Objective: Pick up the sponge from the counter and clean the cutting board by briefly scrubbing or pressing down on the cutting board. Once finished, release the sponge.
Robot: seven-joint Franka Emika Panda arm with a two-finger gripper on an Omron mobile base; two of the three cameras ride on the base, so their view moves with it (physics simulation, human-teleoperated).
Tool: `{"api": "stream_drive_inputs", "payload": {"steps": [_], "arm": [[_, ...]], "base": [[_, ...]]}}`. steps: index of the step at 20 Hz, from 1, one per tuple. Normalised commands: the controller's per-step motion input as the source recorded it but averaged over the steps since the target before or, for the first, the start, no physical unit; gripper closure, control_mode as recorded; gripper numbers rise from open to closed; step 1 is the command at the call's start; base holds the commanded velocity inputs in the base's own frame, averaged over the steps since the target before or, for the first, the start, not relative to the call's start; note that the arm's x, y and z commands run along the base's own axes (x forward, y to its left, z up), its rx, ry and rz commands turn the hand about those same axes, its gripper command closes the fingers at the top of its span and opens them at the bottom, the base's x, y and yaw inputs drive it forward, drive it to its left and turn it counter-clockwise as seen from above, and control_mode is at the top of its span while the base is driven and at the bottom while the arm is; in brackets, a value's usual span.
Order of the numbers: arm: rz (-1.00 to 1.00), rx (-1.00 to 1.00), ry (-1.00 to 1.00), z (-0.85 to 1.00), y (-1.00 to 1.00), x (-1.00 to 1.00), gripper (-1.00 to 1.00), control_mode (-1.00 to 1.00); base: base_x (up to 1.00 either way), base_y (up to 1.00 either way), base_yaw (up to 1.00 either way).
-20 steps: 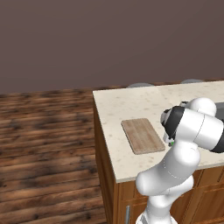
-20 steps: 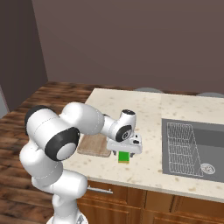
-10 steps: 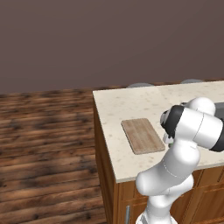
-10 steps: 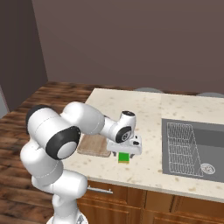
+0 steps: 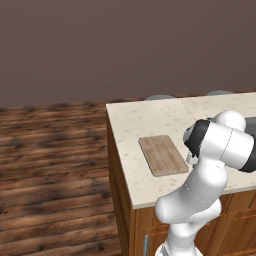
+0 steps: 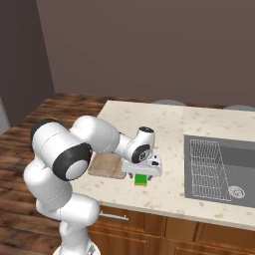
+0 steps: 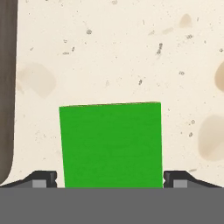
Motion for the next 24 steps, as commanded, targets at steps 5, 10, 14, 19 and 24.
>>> {"api": "stream_drive_inputs", "payload": {"steps": [5,10,14,19,24], "arm": [[0.00,0.00,0.00,0.00,0.00,0.00,-1.00,-1.00],[0.00,0.00,0.00,0.00,0.00,0.00,-1.00,-1.00],[0.00,0.00,0.00,0.00,0.00,0.00,-1.00,-1.00],[0.00,0.00,0.00,0.00,0.00,0.00,-1.00,-1.00],[0.00,0.00,0.00,0.00,0.00,0.00,1.00,-1.00]], "base": [[0.00,0.00,0.00],[0.00,0.00,0.00],[0.00,0.00,0.00],[0.00,0.00,0.00],[0.00,0.00,0.00]]}}
